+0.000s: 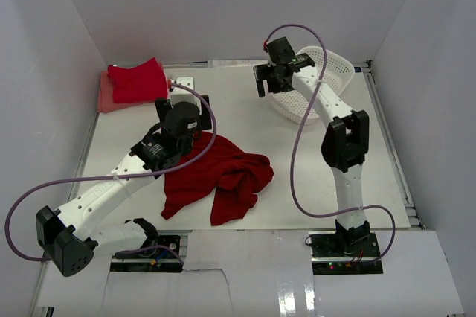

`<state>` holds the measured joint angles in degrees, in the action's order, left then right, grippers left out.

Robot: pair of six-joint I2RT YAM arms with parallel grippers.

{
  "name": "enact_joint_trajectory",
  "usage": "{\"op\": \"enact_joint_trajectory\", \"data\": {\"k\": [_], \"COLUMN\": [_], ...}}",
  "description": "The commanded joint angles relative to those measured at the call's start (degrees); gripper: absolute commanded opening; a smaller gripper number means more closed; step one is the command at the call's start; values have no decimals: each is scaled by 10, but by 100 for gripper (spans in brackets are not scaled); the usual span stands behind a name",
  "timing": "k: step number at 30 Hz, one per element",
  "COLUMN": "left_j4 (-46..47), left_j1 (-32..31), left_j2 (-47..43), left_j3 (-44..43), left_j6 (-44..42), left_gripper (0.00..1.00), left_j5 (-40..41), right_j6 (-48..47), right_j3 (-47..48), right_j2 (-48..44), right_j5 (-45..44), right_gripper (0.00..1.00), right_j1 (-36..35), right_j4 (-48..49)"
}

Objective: Fold and stack the t-shirts
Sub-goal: Move the tshirt to the center of the board

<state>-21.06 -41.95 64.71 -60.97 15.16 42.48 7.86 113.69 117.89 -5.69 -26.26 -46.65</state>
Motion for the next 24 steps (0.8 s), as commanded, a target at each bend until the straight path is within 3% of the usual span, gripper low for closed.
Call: {"op": "enact_joint_trajectory", "data": {"k": [1,3,6,9,10,11,14,16,19,24], "left_j4": [-8,-8,-7,-7,-7,-7,-7,-8,-9,-9], "left_j1": [7,8,11,13,13,13,15,17,19,21], "left_j2": [-17,-20,-19,-17,-15,-15,-13,-13,-13,-11], "left_j3": [-21,-20,-20,-21,-22,-22,-22,-23,-23,-24], "left_j6": [8,8,8,8,8,8,8,8,8,8], "left_gripper": [98,98,98,98,98,98,98,98,98,98], "left_j5": [-6,-9,-16,-22,-24,-25,-30,-32,-35,-40], "right_j6": [-44,-71,-105,-108,-103,-99,-89,-87,-83,-53], "right_j3": [185,214,151,122,113,104,67,45,24,-58], "right_j2": [75,119,120,131,132,130,119,112,98,39], "right_j5": [-120,-138,-166,-171,-168,-166,-145,-142,-147,-178], "right_gripper": [94,91,90,99,91,72,38,38,25,24], "right_j1": [1,1,3,9,9,12,16,17,23,26], "right_j4": [-71,-76,-30,-20,-20,-20,-18,-19,-22,-33]}}
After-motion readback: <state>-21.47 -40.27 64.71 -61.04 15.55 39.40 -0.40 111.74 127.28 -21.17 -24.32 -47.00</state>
